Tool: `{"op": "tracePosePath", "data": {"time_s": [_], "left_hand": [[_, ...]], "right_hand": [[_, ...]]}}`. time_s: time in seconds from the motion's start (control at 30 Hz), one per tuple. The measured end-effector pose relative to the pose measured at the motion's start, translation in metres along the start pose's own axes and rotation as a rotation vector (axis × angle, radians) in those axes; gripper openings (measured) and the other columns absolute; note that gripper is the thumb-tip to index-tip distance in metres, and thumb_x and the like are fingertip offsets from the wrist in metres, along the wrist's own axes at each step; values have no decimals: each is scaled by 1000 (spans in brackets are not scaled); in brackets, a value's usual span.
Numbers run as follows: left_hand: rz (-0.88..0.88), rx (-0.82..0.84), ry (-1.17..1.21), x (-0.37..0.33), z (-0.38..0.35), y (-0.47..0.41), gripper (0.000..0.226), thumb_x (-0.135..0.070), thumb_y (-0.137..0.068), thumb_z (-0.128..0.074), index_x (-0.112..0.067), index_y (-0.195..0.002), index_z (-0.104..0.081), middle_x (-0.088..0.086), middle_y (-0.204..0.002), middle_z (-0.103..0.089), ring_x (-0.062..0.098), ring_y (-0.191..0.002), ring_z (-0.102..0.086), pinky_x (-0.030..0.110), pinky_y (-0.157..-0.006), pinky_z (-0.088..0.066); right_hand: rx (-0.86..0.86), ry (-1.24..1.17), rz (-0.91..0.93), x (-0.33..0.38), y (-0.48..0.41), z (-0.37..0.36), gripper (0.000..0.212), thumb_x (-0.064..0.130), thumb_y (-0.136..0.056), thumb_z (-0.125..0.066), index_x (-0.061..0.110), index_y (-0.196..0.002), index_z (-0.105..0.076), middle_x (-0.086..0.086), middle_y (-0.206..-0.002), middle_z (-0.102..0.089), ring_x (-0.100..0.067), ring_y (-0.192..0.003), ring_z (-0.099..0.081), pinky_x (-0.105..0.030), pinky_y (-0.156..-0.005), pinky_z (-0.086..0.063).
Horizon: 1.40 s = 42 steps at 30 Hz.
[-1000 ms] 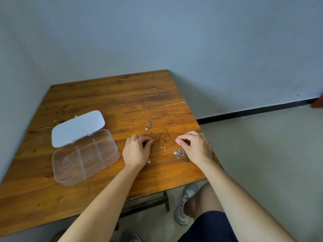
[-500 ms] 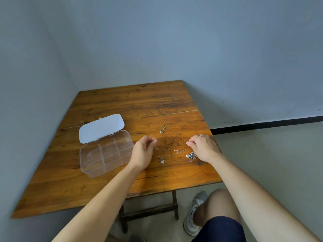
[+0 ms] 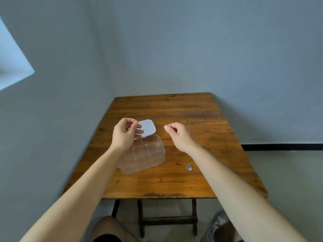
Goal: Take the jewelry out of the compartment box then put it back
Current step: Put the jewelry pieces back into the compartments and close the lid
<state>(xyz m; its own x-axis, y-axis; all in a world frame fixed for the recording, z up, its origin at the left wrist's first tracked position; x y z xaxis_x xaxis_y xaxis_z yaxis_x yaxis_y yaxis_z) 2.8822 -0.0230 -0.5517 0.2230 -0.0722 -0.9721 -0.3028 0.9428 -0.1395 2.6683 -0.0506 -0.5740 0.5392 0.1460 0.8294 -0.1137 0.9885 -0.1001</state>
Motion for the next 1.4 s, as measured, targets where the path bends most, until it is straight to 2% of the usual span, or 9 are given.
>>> {"op": "tracePosePath", "data": {"time_s": [0.2,0.33,0.47,0.6,0.87,1.0,1.17,1.3,1.4], "left_hand": [[42,-66,-42,18,12,-17,11,-14,-100,-54,-8,-106,-60,10,-95,-71,20,-80,-74,34,-71,-62],[106,-33,-77,48,4,-21,7,-14,-99,-54,-12,-102,-60,9,-97,-70,21,-82,-73,34,-72,-62],[191,5,-139,81,-2,-20,7,-15,-97,-59,-15,-103,-62,4,-98,-70,17,-86,-72,32,-73,-62],[190,63,-197,98,-1,-20,9,-16,-93,-64,-18,-102,-68,0,-97,-69,18,-87,-69,37,-79,-62],[163,87,-211,89,-5,-16,12,-14,-94,-62,-19,-104,-68,-3,-100,-68,17,-95,-66,36,-82,-61],[11,112,-301,67,-20,-4,14,-14,-95,-60,-21,-106,-67,-8,-101,-68,11,-96,-65,29,-81,-59],[-241,168,-256,33,-63,32,16,-10,-95,-58,-19,-106,-64,-4,-104,-64,6,-93,-62,18,-78,-53],[-350,331,-276,29,-111,66,17,-10,-93,-60,-18,-108,-64,-3,-105,-62,8,-93,-62,16,-75,-51],[-383,449,-379,39,-143,89,25,-20,-95,-61,-18,-119,-62,-4,-115,-60,11,-104,-60,23,-84,-54]], "right_hand": [[49,-1,0,16,-20,-39,38,37,-102,-50,12,-128,-61,-4,-126,-65,-19,-110,-59,-19,-70,-41],[68,29,-45,6,-30,-54,38,36,-102,-50,12,-129,-61,-3,-129,-64,-19,-113,-59,-24,-80,-41],[102,128,-62,-12,-36,-68,34,36,-101,-53,14,-125,-66,-2,-127,-65,-19,-112,-59,-26,-80,-41],[110,183,-40,-23,-40,-73,28,31,-102,-53,16,-116,-72,-1,-123,-67,-20,-111,-58,-27,-81,-38],[105,120,-28,-24,-37,-59,32,31,-103,-49,19,-128,-66,0,-130,-63,-18,-122,-52,-27,-91,-36],[25,86,-21,-32,-16,-31,28,31,-102,-50,24,-123,-67,3,-123,-63,-11,-111,-52,-24,-88,-35],[-77,100,-78,-65,22,21,27,33,-101,-53,25,-122,-68,5,-124,-64,-10,-113,-53,-24,-90,-36],[-240,119,-151,-101,70,64,25,30,-101,-52,23,-119,-68,6,-120,-65,-8,-109,-54,-20,-88,-39],[-359,189,-226,-133,105,84,23,33,-100,-54,24,-116,-68,3,-112,-59,-16,-105,-60,-19,-81,-41]]}}
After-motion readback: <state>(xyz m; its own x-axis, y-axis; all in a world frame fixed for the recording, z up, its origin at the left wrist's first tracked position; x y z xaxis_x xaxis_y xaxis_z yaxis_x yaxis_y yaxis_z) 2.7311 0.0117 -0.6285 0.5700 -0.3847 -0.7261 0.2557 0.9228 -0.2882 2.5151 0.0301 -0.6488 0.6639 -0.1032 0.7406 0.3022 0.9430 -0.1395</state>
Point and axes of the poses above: each hand's wrist, its own y-axis away from the middle knuckle, its own z-axis out of the back of the hand, x = y × z, the point moved 5 cm from there along -y, towards the middle knuckle
